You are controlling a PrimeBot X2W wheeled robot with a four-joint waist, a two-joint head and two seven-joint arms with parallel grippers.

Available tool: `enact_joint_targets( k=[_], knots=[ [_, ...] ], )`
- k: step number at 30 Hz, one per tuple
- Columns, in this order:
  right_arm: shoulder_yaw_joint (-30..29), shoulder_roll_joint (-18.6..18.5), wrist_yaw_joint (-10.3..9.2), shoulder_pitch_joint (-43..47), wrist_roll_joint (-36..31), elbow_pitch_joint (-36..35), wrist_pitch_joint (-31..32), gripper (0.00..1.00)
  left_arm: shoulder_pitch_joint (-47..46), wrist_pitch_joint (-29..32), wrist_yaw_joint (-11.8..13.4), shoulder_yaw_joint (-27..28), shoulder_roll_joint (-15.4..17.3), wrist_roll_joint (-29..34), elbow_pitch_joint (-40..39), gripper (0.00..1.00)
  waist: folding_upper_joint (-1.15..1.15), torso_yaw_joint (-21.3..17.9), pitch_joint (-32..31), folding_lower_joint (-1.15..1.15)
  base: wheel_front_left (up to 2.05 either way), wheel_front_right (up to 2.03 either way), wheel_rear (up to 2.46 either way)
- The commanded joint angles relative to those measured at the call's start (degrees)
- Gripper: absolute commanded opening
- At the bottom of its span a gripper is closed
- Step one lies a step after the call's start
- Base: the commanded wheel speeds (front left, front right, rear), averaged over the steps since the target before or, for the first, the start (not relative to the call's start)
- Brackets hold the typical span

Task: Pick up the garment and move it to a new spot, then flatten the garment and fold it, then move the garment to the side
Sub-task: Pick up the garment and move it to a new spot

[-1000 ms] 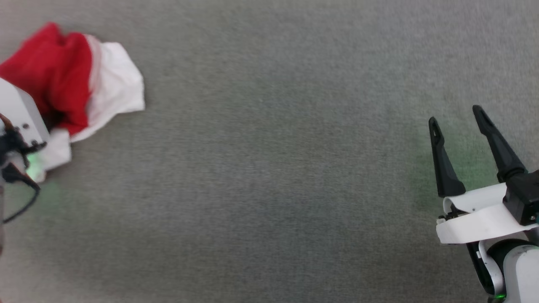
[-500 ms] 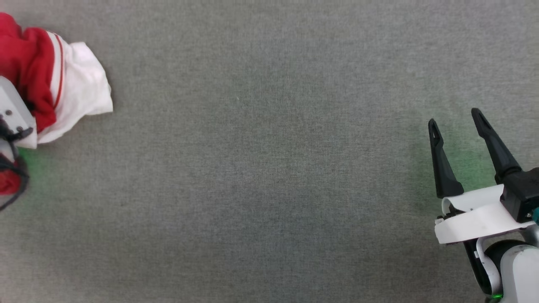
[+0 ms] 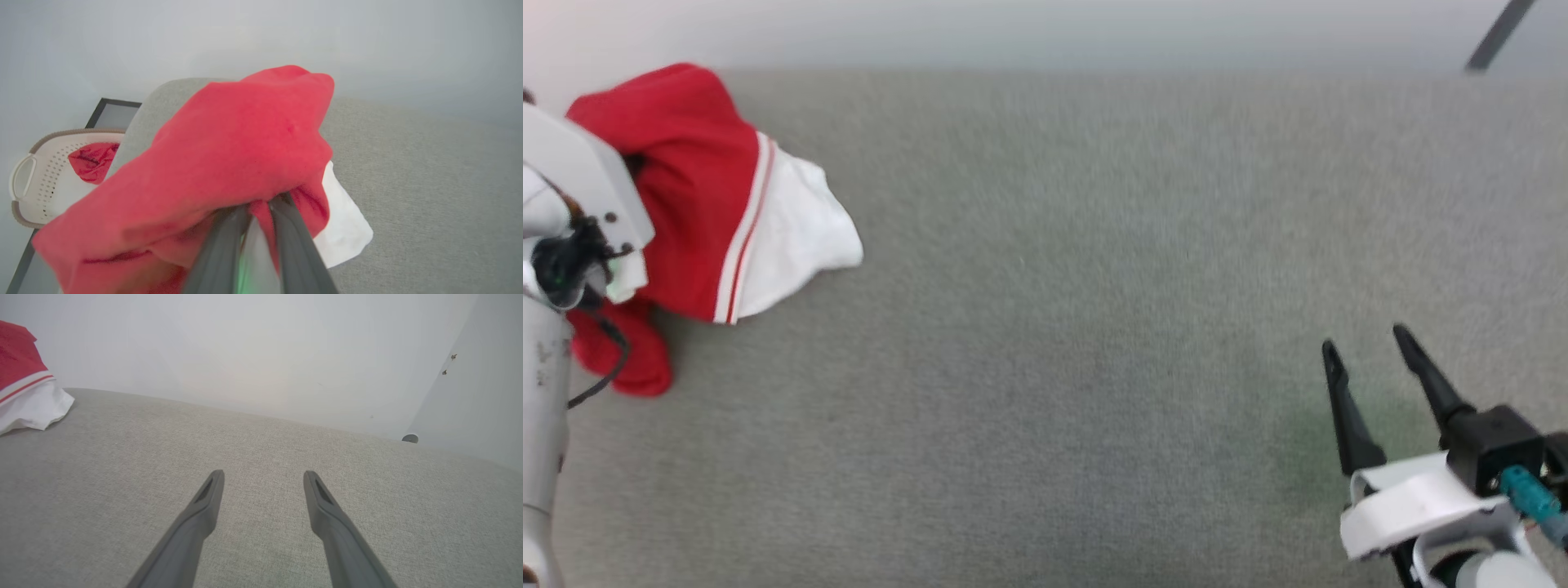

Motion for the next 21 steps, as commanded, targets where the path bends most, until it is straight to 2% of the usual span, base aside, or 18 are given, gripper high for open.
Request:
enact_joint_targets(
  k=[1,6,12,17,21],
  knots=[
    [0.2,0.4,-0.04,1.6,0.4,0.4,-0.3,1.0,-0.1,-0.5,-0.3,-0.4,0.2,0.4,-1.1,0.0,0.0,2.7,-9.3,0.0,0.0,0.0,0.0],
    [0.2,1.1,-0.04,3.9,0.4,1.3,-0.7,1.0,-1.0,-0.4,-0.9,-2.1,0.0,0.5,-5.0,0.0,0.0,3.6,-15.0,0.0,0.0,0.0,0.0],
    [-0.6,1.5,-0.04,4.3,0.2,1.2,-1.0,1.0,-2.1,1.3,-1.2,-3.3,-0.3,-0.8,-9.6,0.0,0.0,3.5,-17.5,0.0,0.0,0.0,0.0],
    [-2.0,1.7,-0.04,3.8,-0.4,1.5,-1.2,1.0,-1.3,4.8,-1.3,-3.7,-0.3,-3.1,-14.3,0.0,0.0,2.0,-18.8,0.0,0.0,0.0,0.0],
    [-4.2,1.4,-0.04,3.2,-1.2,2.0,-1.4,1.0,0.1,7.5,-0.5,-3.9,-0.6,-4.0,-18.5,0.0,0.0,-0.1,-19.2,0.0,0.0,0.0,0.0]
  ],
)
